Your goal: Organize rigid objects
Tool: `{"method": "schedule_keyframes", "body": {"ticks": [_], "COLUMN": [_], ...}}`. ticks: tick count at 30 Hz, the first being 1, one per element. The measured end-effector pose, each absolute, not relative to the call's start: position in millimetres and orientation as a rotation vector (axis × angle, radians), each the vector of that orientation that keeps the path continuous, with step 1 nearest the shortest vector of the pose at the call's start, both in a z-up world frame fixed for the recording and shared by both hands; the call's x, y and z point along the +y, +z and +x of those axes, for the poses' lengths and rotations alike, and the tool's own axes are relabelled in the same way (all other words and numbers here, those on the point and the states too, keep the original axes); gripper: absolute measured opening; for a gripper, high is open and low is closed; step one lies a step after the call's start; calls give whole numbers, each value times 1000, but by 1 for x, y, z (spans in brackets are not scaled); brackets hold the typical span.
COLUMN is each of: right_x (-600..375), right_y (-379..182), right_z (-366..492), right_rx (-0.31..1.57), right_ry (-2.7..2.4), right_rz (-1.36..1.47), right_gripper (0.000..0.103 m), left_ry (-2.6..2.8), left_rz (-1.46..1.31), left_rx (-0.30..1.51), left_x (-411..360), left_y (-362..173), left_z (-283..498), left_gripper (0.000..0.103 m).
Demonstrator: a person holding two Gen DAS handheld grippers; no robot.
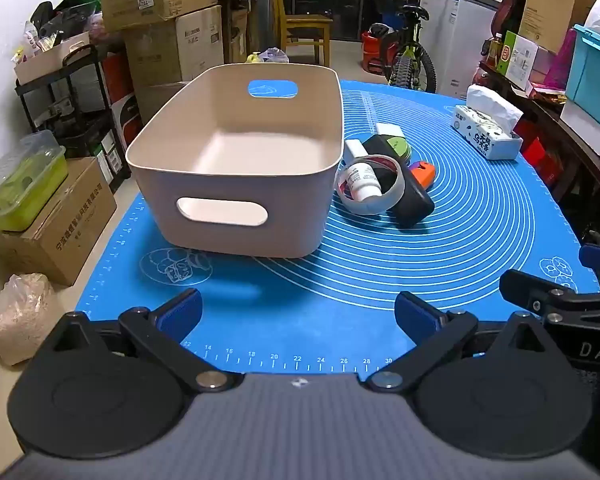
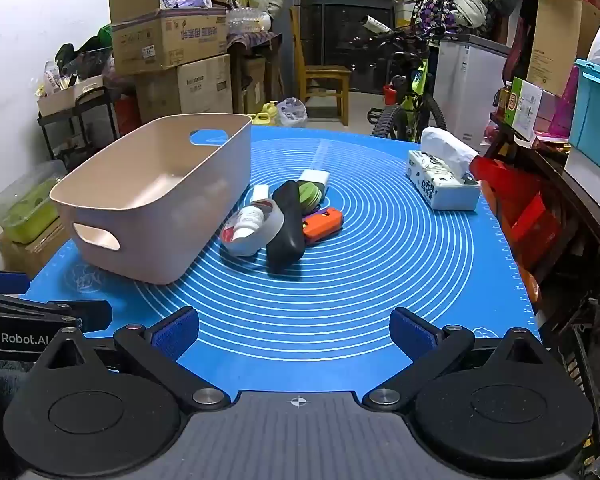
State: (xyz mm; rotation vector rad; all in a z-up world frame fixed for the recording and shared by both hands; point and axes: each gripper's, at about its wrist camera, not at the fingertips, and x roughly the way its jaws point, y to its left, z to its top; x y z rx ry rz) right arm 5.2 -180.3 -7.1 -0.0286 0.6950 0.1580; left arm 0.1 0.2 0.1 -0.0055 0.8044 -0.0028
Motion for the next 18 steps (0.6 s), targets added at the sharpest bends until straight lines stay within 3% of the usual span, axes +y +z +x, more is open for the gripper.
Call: {"method": "schedule_keyframes", "body": {"ticks": [18], "right_x": [-180], "right_y": [-8], "right_z": [7], "right_rx": [700], "right_ry": [159], "right_rz": [-28], "right_gripper": [101], "left_ry": [13], "left_rz": [32], "left_rx": [796], "left_x": [-2], "left_y": [-2], "left_z": [-1], "left_gripper": [101]}}
